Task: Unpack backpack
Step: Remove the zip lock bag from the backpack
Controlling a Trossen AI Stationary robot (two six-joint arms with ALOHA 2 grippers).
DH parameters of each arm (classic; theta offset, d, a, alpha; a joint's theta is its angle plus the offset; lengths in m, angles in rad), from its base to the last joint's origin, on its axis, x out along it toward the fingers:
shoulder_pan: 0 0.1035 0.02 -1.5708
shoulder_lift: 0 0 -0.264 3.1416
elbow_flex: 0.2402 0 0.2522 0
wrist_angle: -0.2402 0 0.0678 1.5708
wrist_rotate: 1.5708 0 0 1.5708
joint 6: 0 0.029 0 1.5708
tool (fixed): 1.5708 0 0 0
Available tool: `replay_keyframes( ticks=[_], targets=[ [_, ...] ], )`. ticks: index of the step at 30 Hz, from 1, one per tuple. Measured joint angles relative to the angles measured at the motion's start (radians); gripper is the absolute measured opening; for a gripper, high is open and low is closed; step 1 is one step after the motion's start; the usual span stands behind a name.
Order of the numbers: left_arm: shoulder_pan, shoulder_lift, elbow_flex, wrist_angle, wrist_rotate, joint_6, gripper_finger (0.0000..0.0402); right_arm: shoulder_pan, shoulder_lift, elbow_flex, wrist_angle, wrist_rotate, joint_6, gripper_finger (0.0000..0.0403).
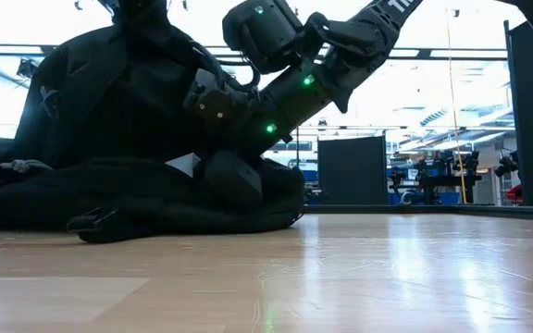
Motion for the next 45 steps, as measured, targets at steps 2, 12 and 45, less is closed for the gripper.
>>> replay_keyframes(
  ticks=[2, 12, 45],
  targets=[
    [0.000, 0.000, 0.000, -0.003, 0.000, 0.000, 0.0000, 0.024, 0.000, 0.000, 0.004, 0.076, -0.021, 0.0012],
    [0.000, -0.001, 0.002, -0.063, -0.045, -0.016, 0.0000, 0.207, -0.002, 0.134, -0.004, 0.401, -0.270, 0.0000],
    [0.000, 0.001, -0.002, -0.179, -0.100, -0.080, 0.0000, 0.395, -0.334, 0.212, 0.135, 0.808, -0.704, 0.0001]
  ],
)
